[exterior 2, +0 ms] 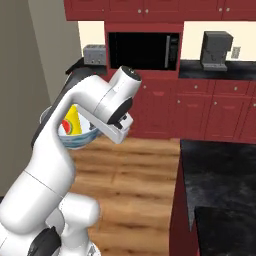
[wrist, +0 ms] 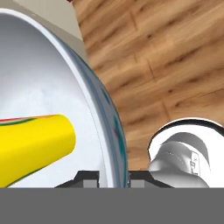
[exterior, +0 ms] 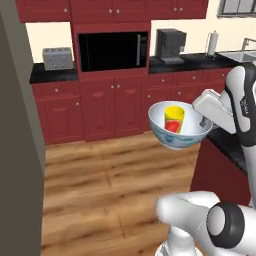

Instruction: Place the cup inside the bowl on the dining table and move the bowl to any counter.

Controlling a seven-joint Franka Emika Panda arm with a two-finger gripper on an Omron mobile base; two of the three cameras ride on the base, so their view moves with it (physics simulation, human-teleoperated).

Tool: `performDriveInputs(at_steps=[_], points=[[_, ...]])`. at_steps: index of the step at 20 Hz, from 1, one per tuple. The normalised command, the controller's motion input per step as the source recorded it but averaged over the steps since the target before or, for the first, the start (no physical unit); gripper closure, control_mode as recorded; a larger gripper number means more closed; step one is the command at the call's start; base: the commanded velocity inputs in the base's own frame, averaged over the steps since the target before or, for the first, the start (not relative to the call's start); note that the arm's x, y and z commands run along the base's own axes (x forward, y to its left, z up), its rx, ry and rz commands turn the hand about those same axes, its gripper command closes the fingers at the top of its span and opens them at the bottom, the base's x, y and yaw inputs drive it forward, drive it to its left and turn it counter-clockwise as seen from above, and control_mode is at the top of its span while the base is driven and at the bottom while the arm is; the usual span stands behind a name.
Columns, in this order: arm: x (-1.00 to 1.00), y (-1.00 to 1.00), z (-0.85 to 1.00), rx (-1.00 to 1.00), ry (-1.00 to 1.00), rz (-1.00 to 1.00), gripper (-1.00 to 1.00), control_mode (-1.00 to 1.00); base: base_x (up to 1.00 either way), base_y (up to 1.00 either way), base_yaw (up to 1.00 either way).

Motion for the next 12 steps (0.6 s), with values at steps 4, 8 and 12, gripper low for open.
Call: performDriveInputs(at_steps=[4, 8, 12], points=[[0.00, 0.00, 0.00, 0.00, 0.00, 0.00, 1.00, 1.00, 1.00, 0.26, -0.05], [0.00, 0.00, 0.00, 0.00, 0.00, 0.00, 1.00, 1.00, 1.00, 0.26, -0.04], [0.00, 0.00, 0.00, 0.00, 0.00, 0.00, 1.00, 1.00, 1.00, 0.21, -0.03]])
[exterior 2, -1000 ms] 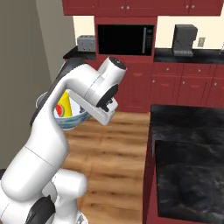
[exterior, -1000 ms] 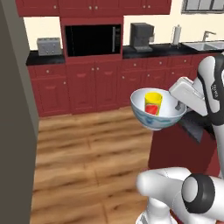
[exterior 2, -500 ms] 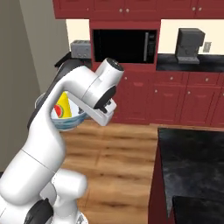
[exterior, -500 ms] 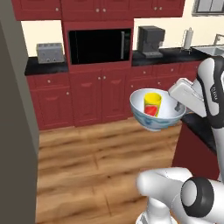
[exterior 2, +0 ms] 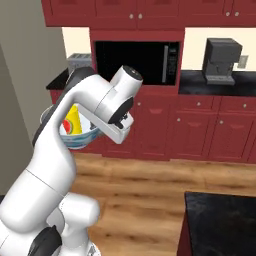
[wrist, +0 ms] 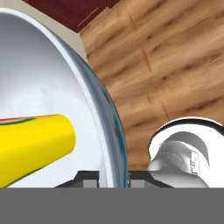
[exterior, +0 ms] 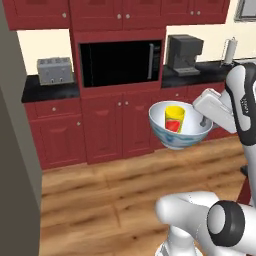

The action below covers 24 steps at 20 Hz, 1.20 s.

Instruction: Place the cup inside the bowl on the dining table and move the bowl to any counter.

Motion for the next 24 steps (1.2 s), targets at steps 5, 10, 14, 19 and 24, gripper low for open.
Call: performDriveInputs(at_steps=[5, 10, 14, 19, 24], points=[[0.00, 0.00, 0.00, 0.00, 0.00, 0.00, 1.00, 1.00, 1.00, 0.11, -0.03], [0.00, 0.00, 0.00, 0.00, 0.00, 0.00, 1.00, 1.00, 0.98, 0.08, -0.03], [0.00, 0.00, 0.00, 0.00, 0.00, 0.00, 1.00, 1.00, 0.77, 0.13, -0.04], [0.00, 0.00, 0.00, 0.00, 0.00, 0.00, 1.00, 1.00, 0.63, 0.10, -0.03], [0.00, 0.00, 0.00, 0.00, 0.00, 0.00, 1.00, 1.00, 0.56, 0.02, -0.04]])
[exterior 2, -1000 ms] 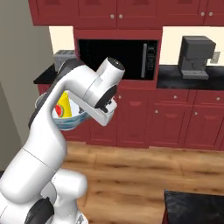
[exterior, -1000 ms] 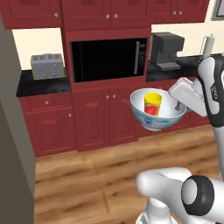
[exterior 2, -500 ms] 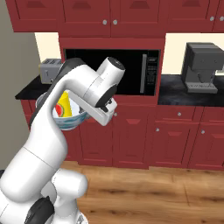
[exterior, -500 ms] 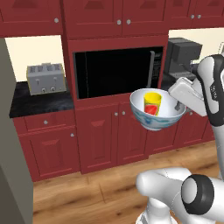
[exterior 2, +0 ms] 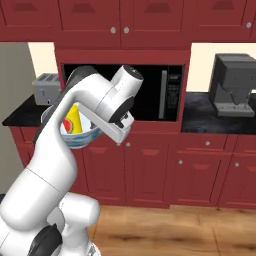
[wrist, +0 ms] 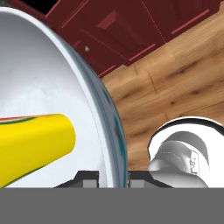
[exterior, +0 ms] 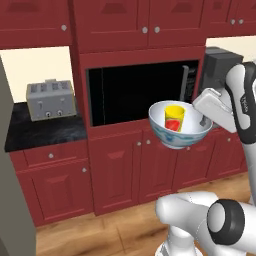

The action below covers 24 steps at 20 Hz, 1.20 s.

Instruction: Place the cup inside the bowl on the dining table and move the bowl to any counter.

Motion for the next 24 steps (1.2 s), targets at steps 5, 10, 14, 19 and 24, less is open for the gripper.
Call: performDriveInputs(at_steps=[5, 10, 14, 19, 24], points=[[0.00, 0.00, 0.00, 0.00, 0.00, 0.00, 1.00, 1.00, 0.44, 0.00, -0.05], [0.00, 0.00, 0.00, 0.00, 0.00, 0.00, 1.00, 1.00, 0.04, -0.05, -0.07], [0.00, 0.00, 0.00, 0.00, 0.00, 0.00, 1.00, 1.00, 0.09, -0.38, -0.01], [0.00, 0.00, 0.00, 0.00, 0.00, 0.00, 1.00, 1.00, 0.51, -0.28, 0.01], [0.00, 0.00, 0.00, 0.00, 0.00, 0.00, 1.00, 1.00, 0.37, -0.28, 0.03]])
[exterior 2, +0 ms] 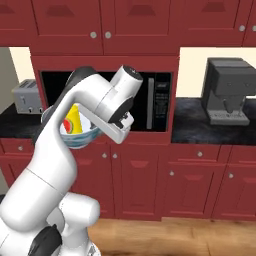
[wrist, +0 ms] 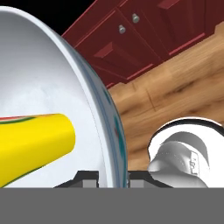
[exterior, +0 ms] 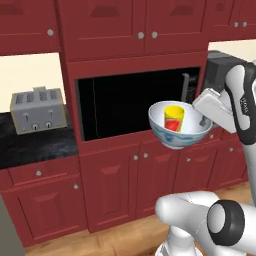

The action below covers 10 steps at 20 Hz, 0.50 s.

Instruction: Place the cup inside the bowl on the dining table and move the bowl to any counter.

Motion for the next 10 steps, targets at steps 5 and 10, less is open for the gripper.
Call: performDriveInputs(at_steps=[5, 10], points=[[0.00, 0.00, 0.00, 0.00, 0.00, 0.00, 1.00, 1.00, 0.24, -0.39, 0.05], [0.00, 0.00, 0.00, 0.00, 0.00, 0.00, 1.00, 1.00, 0.25, -0.47, 0.07]])
